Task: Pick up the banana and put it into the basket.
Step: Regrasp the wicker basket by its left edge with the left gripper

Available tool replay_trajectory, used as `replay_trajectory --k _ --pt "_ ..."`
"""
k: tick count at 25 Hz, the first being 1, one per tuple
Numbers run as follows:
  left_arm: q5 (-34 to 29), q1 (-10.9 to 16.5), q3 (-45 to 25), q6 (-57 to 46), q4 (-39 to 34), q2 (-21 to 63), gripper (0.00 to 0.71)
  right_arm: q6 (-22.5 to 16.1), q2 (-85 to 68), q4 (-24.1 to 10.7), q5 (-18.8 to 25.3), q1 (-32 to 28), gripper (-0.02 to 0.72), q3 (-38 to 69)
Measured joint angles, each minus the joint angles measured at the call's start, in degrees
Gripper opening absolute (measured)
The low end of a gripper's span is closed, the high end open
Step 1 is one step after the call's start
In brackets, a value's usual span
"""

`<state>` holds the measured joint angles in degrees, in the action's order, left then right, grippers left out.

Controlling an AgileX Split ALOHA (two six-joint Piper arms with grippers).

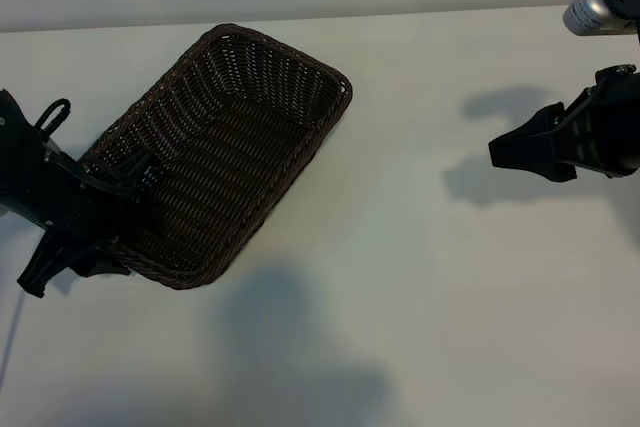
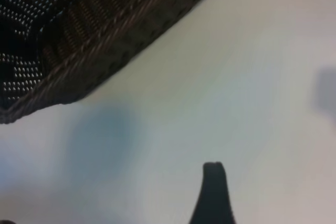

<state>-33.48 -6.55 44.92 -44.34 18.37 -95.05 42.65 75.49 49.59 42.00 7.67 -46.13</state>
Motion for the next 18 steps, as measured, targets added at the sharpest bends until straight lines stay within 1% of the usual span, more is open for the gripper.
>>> replay_trajectory --k 1,3,5,6,7,18 --pt "0.0 0.0 0.0 0.0 0.0 0.0 0.462 0.0 0.0 0.0 0.0 0.0 0.571 0.0" --pt "-0.1 0.0 0.0 0.0 -0.1 0.0 0.373 0.0 0.0 0.0 0.0 0.0 0.571 0.0" --pt "-0.1 0.0 0.0 -0.2 -0.1 0.0 0.267 0.0 0.0 0.0 0.0 0.0 0.571 0.0" --pt "0.2 0.0 0.0 -0.4 0.1 0.0 0.202 0.0 0.0 0.0 0.0 0.0 0.571 0.0" --pt "0.8 0.0 0.0 -0.6 0.2 0.0 0.162 0.0 0.0 0.0 0.0 0.0 0.571 0.0" --pt "1.3 0.0 0.0 -0.3 0.6 0.0 0.159 0.0 0.0 0.0 0.0 0.0 0.571 0.0"
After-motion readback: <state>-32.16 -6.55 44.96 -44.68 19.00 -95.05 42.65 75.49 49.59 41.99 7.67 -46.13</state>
